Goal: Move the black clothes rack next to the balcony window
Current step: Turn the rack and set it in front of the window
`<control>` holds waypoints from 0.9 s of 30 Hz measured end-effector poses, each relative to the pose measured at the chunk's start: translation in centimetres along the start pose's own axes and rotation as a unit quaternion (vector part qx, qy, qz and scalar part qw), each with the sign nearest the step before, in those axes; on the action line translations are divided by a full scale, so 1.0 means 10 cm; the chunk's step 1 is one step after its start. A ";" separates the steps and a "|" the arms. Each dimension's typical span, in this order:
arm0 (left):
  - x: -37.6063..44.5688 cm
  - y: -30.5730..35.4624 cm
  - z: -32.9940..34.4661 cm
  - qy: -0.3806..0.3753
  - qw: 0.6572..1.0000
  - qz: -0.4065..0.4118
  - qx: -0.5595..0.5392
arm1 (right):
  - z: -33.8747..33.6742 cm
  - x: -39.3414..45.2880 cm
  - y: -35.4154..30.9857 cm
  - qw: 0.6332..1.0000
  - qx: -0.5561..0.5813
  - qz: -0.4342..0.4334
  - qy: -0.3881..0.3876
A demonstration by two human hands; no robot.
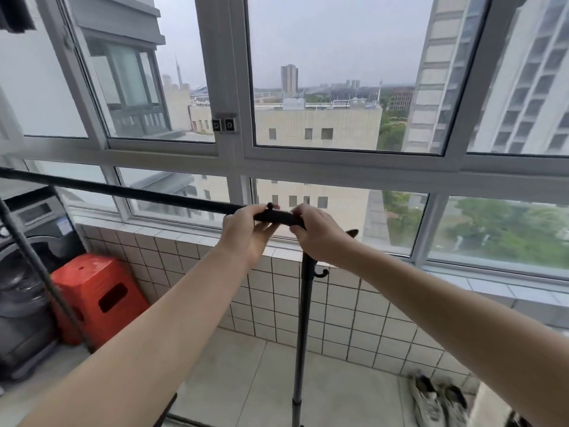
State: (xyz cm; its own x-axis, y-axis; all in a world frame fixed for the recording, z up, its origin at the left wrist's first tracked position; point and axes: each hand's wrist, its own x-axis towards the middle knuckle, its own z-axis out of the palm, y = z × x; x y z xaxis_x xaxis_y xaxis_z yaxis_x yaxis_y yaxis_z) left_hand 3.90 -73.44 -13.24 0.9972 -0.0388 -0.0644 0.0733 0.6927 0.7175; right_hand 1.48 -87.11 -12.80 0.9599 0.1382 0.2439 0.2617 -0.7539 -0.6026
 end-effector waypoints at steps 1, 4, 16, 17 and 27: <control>0.06 -0.09 0.09 -0.011 1.000 -0.005 0.003 | -0.09 0.03 0.12 1.000 -0.002 0.004 0.006; 0.26 -0.33 0.35 -0.025 0.999 -0.016 -0.011 | -0.30 0.13 0.43 1.000 -0.013 0.013 0.023; 1.21 -1.02 1.18 -0.009 0.989 -0.076 -0.125 | -0.75 0.77 1.41 0.991 -0.051 0.017 0.119; 1.30 -1.07 1.25 -0.013 0.989 -0.077 -0.126 | -0.79 0.85 1.49 0.990 -0.058 0.018 0.127; 1.86 -1.55 1.81 -0.017 0.990 -0.066 -0.126 | -1.23 1.29 2.19 0.986 -0.076 0.006 0.150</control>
State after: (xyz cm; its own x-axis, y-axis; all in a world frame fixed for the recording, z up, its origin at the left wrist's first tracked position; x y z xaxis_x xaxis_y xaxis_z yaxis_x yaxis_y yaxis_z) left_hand 21.64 -97.94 -12.98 0.9794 -0.1623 -0.1200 0.2010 0.8370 0.5089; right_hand 18.37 -109.72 -13.50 0.8841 -0.0492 0.4646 0.2109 -0.8453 -0.4909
